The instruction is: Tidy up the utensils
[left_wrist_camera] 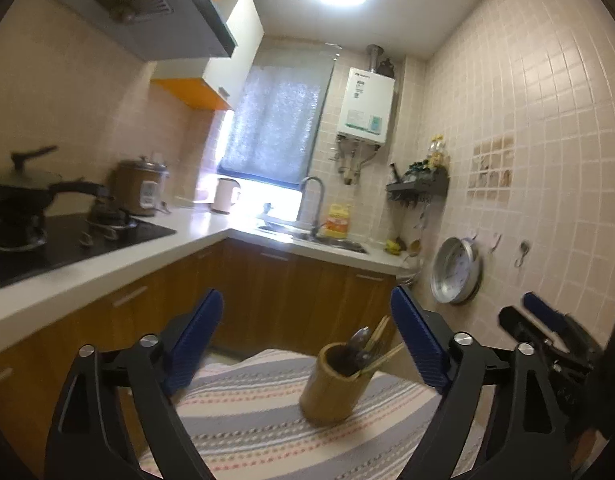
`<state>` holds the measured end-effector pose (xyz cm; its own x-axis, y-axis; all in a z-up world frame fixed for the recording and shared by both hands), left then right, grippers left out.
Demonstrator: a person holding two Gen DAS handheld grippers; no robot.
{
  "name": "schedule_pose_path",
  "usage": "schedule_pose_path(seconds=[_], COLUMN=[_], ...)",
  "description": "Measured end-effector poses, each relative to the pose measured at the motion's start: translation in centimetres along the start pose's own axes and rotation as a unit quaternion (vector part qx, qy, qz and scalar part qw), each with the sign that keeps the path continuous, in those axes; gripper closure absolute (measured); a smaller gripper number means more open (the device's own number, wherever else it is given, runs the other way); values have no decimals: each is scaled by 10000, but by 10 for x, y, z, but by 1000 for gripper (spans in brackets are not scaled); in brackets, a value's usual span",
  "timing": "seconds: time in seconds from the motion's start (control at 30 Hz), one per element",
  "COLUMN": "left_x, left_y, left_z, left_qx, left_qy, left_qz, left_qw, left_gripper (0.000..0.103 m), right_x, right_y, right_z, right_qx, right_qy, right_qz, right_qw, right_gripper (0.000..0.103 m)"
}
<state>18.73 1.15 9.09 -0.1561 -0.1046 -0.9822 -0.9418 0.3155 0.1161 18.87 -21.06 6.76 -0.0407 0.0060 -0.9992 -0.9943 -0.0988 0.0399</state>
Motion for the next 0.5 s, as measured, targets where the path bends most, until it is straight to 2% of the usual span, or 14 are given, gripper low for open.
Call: schedule_pose_path(seconds=[0.07, 0.17, 0.33, 0.5], left_x=[9, 31, 64, 71], left_y=[11, 14, 16, 22], left_z=[0, 4, 14, 11], left_qx=[-304, -493, -834, -1034], left_qy=[-95, -4, 221, 190], left_qz=[7, 99, 4, -343], left_qw=[9995, 9987, 9963, 9939], left_gripper=[10, 10, 10, 10], right_x=[8, 33, 60, 68], right_y=[7, 19, 24, 24], right_z=[-2, -13, -21, -20], right_qx=[105, 508, 692, 672], right_qy=[-26, -147, -285, -373], right_qz=[36, 4, -26, -155], right_qw=[9999, 9986, 9972, 9969], right_gripper=[22, 11, 10, 10])
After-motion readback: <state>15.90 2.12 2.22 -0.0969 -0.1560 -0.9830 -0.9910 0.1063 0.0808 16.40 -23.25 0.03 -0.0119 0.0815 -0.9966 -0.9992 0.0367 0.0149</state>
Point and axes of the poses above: each gripper's, at about its wrist camera, not at the fingertips, and y roughly against the way its jaws point, z to its left, x to its underside, the point moved 8 cm from there along -y, roughly the way its jaws point, and after that the axes turned 2 degrees about -y, right-handed, at the moved point
